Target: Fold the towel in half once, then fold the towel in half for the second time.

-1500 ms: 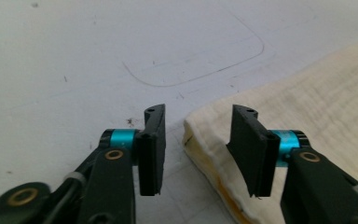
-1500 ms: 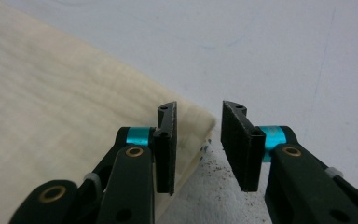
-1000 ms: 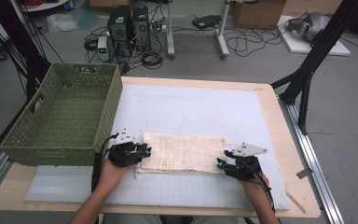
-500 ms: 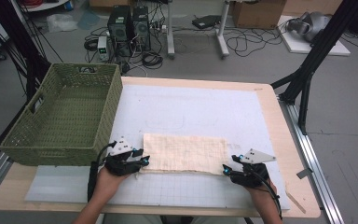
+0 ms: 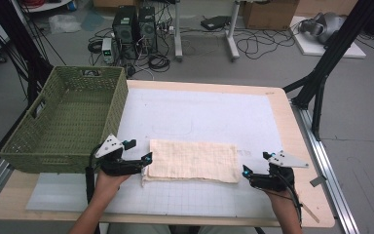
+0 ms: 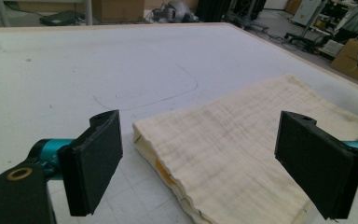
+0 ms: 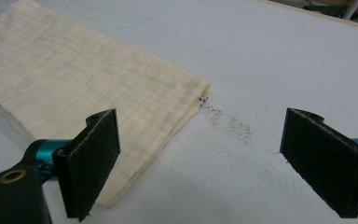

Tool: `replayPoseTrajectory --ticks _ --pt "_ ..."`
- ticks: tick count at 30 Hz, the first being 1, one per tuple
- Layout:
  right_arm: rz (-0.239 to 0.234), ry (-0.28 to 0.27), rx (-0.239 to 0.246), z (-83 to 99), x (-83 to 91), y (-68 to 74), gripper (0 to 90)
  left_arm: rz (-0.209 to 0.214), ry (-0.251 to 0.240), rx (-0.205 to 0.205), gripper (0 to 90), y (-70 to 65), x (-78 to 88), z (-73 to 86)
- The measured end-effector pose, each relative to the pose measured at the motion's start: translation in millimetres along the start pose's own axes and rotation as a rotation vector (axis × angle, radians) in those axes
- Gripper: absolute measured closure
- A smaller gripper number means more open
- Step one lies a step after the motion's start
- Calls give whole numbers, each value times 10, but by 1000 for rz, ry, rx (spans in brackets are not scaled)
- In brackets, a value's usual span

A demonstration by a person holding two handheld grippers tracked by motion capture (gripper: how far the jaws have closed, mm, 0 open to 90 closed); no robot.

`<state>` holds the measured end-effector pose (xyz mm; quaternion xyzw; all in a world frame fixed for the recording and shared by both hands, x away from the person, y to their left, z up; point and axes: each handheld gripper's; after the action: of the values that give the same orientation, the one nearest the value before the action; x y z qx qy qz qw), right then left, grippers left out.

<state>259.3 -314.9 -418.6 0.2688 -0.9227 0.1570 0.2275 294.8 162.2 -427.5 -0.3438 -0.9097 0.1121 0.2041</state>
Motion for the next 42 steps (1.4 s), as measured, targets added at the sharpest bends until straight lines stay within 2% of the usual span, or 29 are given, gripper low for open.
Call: replayPoseTrajectory --ticks 5,12,18,22,25,33,36,37,40,42 --pt "12 7 -7 19 1 -48 112 2 4 1 155 11 6 -3" --pt "16 9 5 8 7 -22 112 -15 21 -15 160 4 12 12" --pt "16 14 -2 11 -2 -27 112 -18 28 -9 159 20 -6 14" --pt "19 9 -2 9 -2 -30 112 -9 24 -5 160 23 -1 5" --pt "15 11 -4 12 -12 -34 112 2 18 4 196 34 -6 -15" --pt "11 24 1 41 -4 -23 112 11 8 18 179 44 -60 -92" --pt "4 23 -6 52 9 -21 112 13 23 -5 179 32 -82 -139" --pt "1 20 -6 54 13 -23 112 21 26 -6 180 34 -91 -163" --pt "-5 16 -22 52 25 -17 113 10 17 -1 180 36 -119 -238" --pt "-2 13 -12 53 29 -28 113 7 29 -2 184 46 -142 -288"
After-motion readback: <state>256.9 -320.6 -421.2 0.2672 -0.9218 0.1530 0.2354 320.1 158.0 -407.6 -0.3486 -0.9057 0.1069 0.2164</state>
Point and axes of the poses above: each handheld gripper's, and its own axes: x roughly backward along the jaws, z roughly out of its underside, y roughly to its left, and after that the axes turned 9 degrees about x, right-handed
